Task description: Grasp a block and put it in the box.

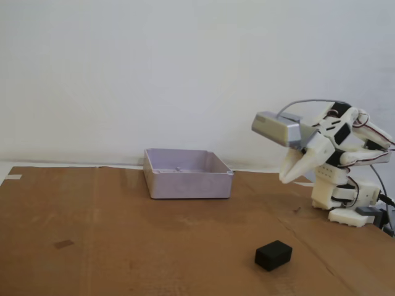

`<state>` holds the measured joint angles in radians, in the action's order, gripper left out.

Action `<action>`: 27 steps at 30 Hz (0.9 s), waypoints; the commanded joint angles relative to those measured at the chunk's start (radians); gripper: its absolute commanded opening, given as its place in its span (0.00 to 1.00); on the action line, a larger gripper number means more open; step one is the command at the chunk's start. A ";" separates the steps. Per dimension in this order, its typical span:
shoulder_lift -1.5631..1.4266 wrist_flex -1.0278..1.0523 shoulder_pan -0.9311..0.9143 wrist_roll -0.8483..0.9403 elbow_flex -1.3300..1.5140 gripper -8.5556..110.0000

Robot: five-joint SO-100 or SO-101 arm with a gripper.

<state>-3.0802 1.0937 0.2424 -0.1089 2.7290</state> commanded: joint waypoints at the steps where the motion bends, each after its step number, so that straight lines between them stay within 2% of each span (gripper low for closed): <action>1: -0.012 -0.089 0.017 0.002 -0.098 0.07; 9: 0.130 -0.144 0.046 0.002 -0.179 0.07; 20: 0.382 -0.357 0.117 0.002 -0.222 0.07; 27: 0.457 -0.391 0.172 0.000 -0.227 0.07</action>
<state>-2.6277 0.7547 0.3927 -0.1089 2.6277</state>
